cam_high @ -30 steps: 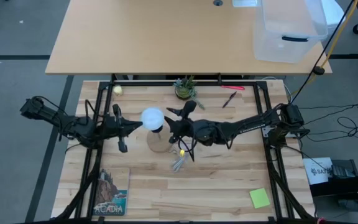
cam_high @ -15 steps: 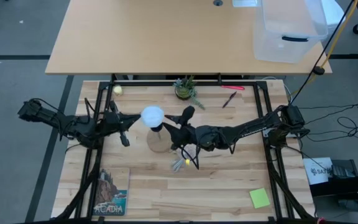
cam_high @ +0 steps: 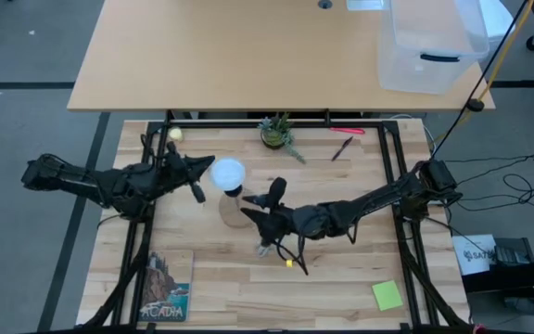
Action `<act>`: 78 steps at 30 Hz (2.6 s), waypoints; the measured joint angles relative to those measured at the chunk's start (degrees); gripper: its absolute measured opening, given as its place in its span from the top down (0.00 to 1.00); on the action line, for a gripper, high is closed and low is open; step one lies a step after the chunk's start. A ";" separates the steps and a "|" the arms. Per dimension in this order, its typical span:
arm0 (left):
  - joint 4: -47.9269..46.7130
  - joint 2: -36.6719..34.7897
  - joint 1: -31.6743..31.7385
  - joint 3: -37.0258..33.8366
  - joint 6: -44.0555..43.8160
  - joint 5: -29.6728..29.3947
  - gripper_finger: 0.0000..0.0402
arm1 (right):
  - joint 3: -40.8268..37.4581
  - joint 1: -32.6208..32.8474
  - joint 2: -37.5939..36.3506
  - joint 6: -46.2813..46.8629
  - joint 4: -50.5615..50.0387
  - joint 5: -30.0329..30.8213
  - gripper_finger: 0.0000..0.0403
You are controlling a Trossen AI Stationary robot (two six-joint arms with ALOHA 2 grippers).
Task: Screw lightbulb
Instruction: Insert the lightbulb into the lamp
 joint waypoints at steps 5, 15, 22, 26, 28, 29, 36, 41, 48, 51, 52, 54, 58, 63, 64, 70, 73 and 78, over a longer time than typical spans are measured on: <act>6.66 -2.63 -1.78 0.04 4.25 4.03 1.00 | 0.00 -1.59 0.00 4.74 -5.15 1.02 0.63; 4.81 -3.60 -8.47 0.07 6.54 10.31 1.00 | 0.00 -8.71 0.00 7.69 -5.00 2.61 0.71; 1.57 -3.24 -10.58 0.09 5.40 10.22 1.00 | 0.00 -11.30 0.00 4.40 -0.29 2.54 0.92; -1.38 -3.10 -10.65 0.25 3.48 9.20 1.00 | 0.00 -11.82 0.00 1.87 2.10 2.43 0.99; -2.77 -3.04 -10.69 0.26 3.05 8.95 1.00 | 0.00 -11.85 0.00 1.35 3.22 2.43 0.98; -3.72 -2.94 -10.67 0.23 3.01 8.69 1.00 | 0.00 -11.85 0.00 0.81 3.76 2.44 0.99; -5.85 -2.84 -9.54 0.11 3.01 3.01 1.00 | 0.00 -10.64 0.00 -3.12 5.68 2.67 1.00; -6.02 -2.84 -7.73 0.11 2.99 2.94 1.00 | 0.00 -9.26 0.00 -3.54 5.76 3.71 1.00; -6.04 -2.84 -4.48 0.11 1.35 2.45 1.00 | 0.00 -7.42 -0.02 -3.36 5.58 4.89 1.00; -5.73 -2.83 -3.05 0.11 1.23 2.48 1.00 | 0.00 -6.77 -0.02 -2.91 5.40 3.75 1.00; -5.57 -2.79 -2.63 0.11 1.15 2.57 1.00 | 0.00 -6.54 0.00 -2.87 5.25 3.53 1.00; -5.54 -2.80 -1.87 0.11 1.15 2.98 1.00 | 0.00 -6.07 0.00 -1.92 5.21 3.39 1.00; -5.65 -2.80 -1.31 0.11 1.78 3.16 1.00 | 0.00 -5.68 0.00 0.26 4.42 3.48 1.00; -5.54 -3.68 -1.33 0.11 3.13 3.17 1.00 | 0.00 -5.70 0.00 3.62 0.92 3.50 1.00; -5.29 -4.07 -1.33 0.11 3.26 3.16 1.00 | 0.00 -5.70 0.00 4.50 0.27 3.47 1.00; -5.10 -7.40 -2.40 0.13 3.34 3.27 1.00 | 0.00 -6.25 0.00 9.45 -2.46 0.44 1.00; -5.06 -8.51 -4.37 0.13 3.31 5.90 1.00 | 0.00 -7.09 0.00 12.01 -3.58 -2.14 1.00; -5.09 -7.91 -8.57 0.13 2.88 7.33 1.00 | 0.00 -9.58 0.00 13.68 -4.91 -2.18 1.00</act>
